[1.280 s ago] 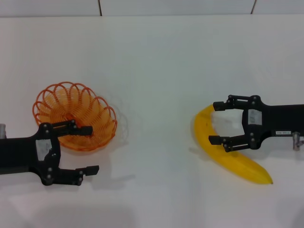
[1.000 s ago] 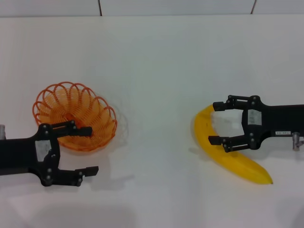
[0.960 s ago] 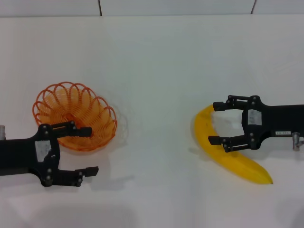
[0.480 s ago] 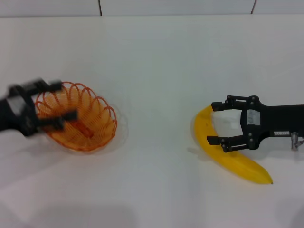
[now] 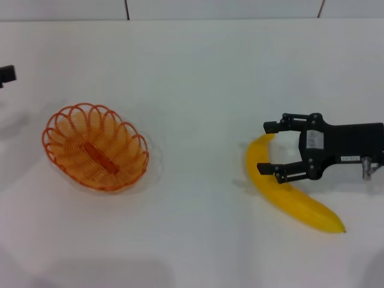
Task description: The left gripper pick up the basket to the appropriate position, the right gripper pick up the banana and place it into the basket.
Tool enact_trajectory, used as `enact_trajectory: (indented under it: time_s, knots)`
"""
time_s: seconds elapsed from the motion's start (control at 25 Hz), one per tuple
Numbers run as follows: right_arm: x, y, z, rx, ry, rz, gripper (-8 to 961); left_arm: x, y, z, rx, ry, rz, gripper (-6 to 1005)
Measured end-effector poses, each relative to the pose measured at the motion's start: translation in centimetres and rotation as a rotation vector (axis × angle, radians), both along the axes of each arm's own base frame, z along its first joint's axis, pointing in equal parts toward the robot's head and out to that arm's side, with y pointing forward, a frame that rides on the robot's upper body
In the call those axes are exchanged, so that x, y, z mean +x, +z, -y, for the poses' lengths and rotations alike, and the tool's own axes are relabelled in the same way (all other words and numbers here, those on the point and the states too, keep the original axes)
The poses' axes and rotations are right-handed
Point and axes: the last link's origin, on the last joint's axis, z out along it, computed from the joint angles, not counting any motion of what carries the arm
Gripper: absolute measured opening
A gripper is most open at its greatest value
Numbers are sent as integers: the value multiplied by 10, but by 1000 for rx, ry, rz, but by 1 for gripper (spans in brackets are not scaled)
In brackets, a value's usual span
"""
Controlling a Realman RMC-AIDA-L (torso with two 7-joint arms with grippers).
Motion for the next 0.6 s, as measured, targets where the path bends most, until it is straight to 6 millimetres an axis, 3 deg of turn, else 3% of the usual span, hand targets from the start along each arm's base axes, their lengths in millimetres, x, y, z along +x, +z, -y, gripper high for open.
enact_trajectory:
  time_s: [0.2, 0.4, 0.6]
  knots:
    - [-1, -2, -1, -5, -3, 6, 896, 7, -4, -27, -70, 73, -134, 829]
    - [-4, -6, -2, -23, 9, 21, 896, 20, -28, -47, -156, 82, -223, 823]
    - [-5, -10, -3, -41, 18, 38, 896, 26, -48, -51, -228, 93, -266, 816]
